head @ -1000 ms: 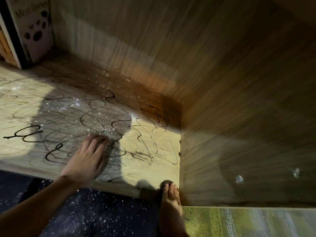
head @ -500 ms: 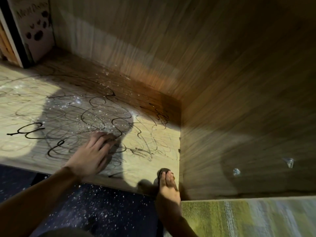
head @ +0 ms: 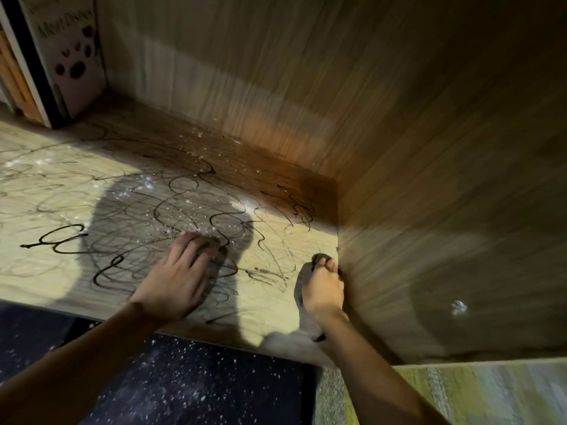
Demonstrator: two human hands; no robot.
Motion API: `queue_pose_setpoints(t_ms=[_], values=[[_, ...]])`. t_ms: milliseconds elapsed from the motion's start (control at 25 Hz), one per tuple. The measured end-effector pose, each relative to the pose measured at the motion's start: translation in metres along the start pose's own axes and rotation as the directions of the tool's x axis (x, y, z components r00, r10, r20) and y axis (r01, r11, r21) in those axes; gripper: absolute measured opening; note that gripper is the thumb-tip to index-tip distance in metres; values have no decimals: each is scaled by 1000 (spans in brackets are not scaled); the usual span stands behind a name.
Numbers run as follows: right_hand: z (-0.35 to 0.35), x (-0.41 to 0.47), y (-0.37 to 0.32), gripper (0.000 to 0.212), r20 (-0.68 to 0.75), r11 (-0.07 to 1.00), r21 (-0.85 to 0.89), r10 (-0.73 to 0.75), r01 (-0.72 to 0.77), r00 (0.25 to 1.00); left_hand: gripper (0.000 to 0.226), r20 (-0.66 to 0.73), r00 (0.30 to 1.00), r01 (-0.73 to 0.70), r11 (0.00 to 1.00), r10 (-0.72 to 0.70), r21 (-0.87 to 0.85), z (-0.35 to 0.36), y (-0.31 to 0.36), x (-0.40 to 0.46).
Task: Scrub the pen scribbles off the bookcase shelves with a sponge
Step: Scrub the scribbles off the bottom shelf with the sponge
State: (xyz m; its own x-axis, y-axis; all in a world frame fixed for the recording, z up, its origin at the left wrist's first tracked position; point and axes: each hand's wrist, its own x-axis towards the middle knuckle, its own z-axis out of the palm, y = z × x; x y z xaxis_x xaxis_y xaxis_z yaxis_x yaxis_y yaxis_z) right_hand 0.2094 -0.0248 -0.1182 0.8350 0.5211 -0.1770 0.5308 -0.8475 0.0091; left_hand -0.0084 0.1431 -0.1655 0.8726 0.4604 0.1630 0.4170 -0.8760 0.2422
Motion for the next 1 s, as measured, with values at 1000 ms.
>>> queue_pose_setpoints(t_ms=[1000], values=[[-7,-10,29,54,63,888,182,-439,422,896,55,26,993,119,988,-117,-94,-7,3,4]])
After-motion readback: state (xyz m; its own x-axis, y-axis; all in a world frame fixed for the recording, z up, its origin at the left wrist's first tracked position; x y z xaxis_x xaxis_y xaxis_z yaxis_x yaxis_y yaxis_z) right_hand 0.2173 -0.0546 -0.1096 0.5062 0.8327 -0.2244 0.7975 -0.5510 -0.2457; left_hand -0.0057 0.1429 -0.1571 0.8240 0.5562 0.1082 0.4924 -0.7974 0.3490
